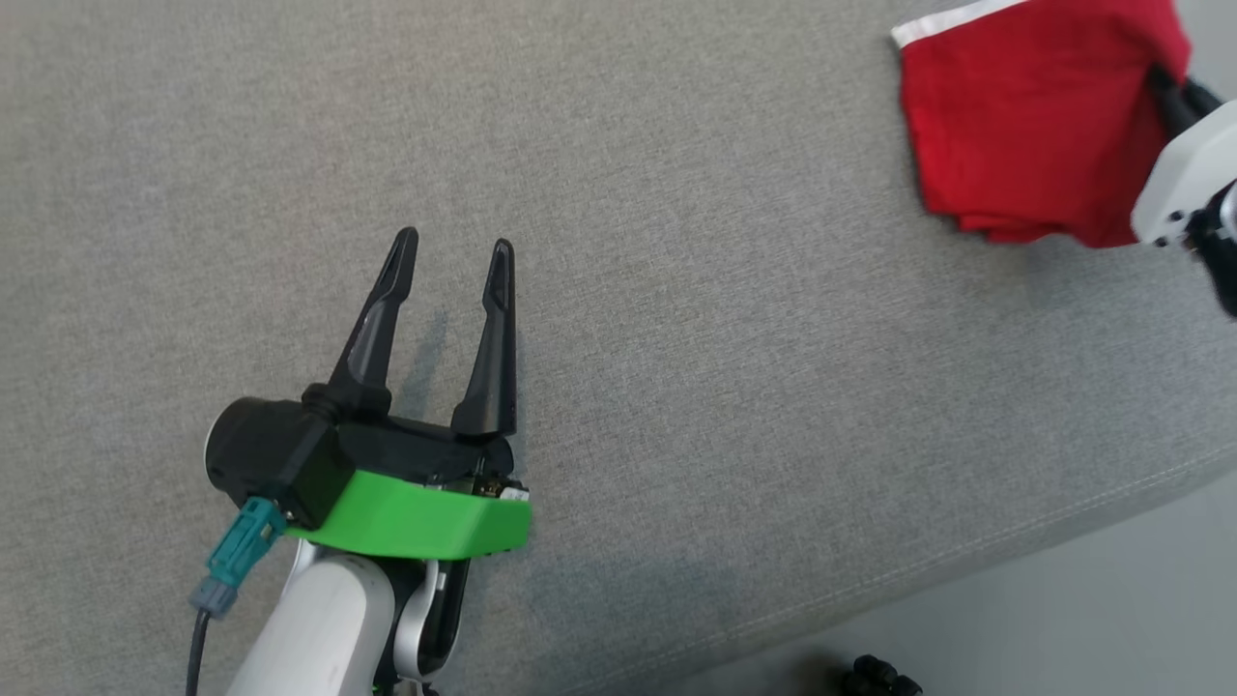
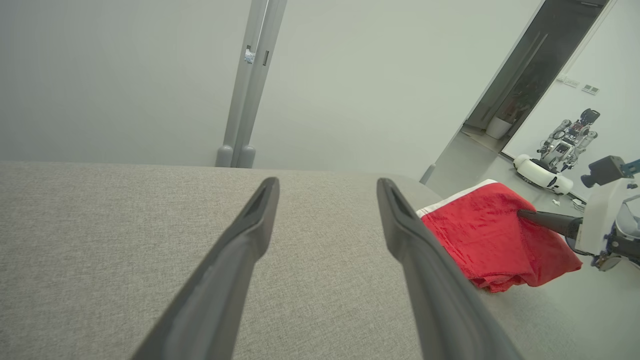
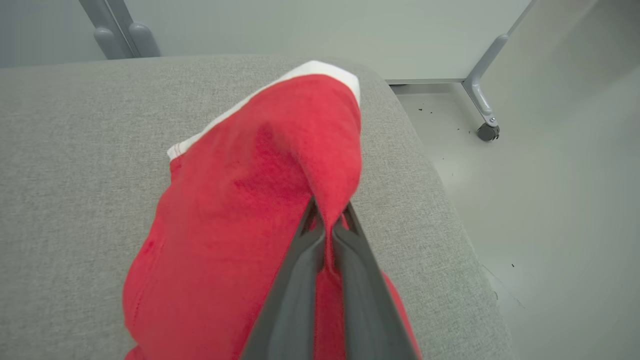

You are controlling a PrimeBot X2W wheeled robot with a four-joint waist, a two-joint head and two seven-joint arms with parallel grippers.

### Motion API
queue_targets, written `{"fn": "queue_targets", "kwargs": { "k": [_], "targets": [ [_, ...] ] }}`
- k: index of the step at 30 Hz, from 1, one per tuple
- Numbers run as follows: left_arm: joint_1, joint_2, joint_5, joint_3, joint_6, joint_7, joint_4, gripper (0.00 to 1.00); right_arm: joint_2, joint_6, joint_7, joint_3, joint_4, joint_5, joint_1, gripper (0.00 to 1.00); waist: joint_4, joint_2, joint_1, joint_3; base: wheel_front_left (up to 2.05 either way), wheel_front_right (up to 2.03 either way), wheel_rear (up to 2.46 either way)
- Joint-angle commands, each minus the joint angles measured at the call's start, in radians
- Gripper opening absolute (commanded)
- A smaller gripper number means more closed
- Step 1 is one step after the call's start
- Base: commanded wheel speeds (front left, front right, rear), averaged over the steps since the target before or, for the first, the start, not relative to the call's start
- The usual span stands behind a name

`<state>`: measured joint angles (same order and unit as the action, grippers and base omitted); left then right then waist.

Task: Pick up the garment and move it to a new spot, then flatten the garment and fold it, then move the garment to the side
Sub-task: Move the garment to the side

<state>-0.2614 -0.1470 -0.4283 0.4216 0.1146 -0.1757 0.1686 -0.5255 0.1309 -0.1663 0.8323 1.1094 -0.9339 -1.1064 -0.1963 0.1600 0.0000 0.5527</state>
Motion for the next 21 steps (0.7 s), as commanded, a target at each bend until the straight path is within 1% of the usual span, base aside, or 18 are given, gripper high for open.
{"fn": "queue_targets", "kwargs": {
  "k": [1,6,12,18,21],
  "targets": [
    [-0.02,-0.01,0.011,-0.002,0.005,0.005,0.011,1.0,-0.02,0.0,-0.016,0.001,0.016,0.007,-0.021,0.0,0.022,-0.0001,0.0,0.05,0.0,0.0,0.0],
    [-0.032,-0.021,0.022,-0.001,0.01,0.018,0.035,1.0,-0.036,0.0,-0.051,0.01,0.074,0.035,-0.066,0.0,0.026,-0.0001,0.0,0.091,0.0,0.0,0.0],
    [-0.044,-0.036,0.032,0.0,0.018,0.039,0.057,1.0,-0.018,0.0,-0.07,0.017,0.116,0.058,-0.109,0.0,0.022,-0.0001,0.0,0.122,0.0,0.0,0.0],
    [-0.045,-0.047,0.039,-0.001,0.028,0.049,0.07,1.0,-0.001,0.0,-0.091,0.033,0.15,0.106,-0.133,0.0,0.016,-0.0001,0.0,0.138,0.0,0.0,0.0],
    [-0.047,-0.047,0.036,0.003,0.027,0.051,0.071,1.0,-0.003,0.0,-0.095,0.025,0.164,0.124,-0.136,0.49,0.015,-0.0001,0.0,0.139,0.0,0.0,0.0]
  ]
}}
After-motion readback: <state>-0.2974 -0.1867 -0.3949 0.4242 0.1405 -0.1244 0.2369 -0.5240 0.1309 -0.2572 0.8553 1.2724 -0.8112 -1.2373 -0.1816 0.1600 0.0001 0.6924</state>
